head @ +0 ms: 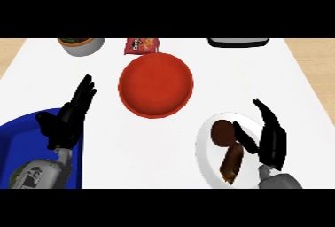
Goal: Pick the sweet potato from the plate and place it in the bowl
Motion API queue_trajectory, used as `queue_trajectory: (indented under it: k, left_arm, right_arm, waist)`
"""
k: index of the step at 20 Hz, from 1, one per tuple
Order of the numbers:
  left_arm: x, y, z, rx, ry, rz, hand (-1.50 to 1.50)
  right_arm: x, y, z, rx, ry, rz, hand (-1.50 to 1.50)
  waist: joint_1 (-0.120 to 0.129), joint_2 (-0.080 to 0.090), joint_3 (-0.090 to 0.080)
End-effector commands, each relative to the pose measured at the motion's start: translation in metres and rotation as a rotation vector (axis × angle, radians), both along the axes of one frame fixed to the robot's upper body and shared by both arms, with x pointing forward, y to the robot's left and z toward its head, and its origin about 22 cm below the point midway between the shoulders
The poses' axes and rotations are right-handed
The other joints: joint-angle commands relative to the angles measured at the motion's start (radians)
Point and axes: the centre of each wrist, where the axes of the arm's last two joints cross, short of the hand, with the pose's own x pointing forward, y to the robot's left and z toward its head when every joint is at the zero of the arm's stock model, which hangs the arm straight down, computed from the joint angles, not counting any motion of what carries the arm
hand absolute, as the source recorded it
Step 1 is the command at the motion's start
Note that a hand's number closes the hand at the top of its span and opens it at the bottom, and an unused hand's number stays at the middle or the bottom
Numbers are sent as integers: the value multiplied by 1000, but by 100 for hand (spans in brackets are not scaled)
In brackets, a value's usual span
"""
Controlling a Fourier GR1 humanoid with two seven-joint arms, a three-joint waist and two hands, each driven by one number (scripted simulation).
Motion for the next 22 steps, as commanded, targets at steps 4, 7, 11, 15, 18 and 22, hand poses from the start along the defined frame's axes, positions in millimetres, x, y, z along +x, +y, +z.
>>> queue_trajectory:
  k: [4, 7, 11, 15, 18, 22]
  left_arm:
    - [-9, -7, -11, -26, -1, -14, 0]
    - [-9, -10, -9, -22, -11, -6, 0]
    - [-2, -19, 5, -35, -38, -6, 0]
    - [-7, -18, -3, -16, -10, -30, 0]
    - [-7, -21, -2, -14, -39, -18, 0]
    - [-1, -26, 0, -34, -28, -39, 0]
  right_arm:
    - [-26, 54, -22, -186, -115, -96, -150]
    - [-30, 54, -25, -233, -21, -179, -150]
    - [-17, 65, 3, -234, 54, -274, -150]
    - [-10, 83, 29, -218, 207, -370, -150]
    - [-8, 97, 44, -225, 338, -470, -150]
    - [-10, 116, 63, -226, 470, -540, -150]
  waist:
    - [10, 5, 1]
    - [-6, 4, -1]
    - [8, 5, 4]
    - [27, 8, 6]
    - [40, 11, 9]
    - [41, 15, 11]
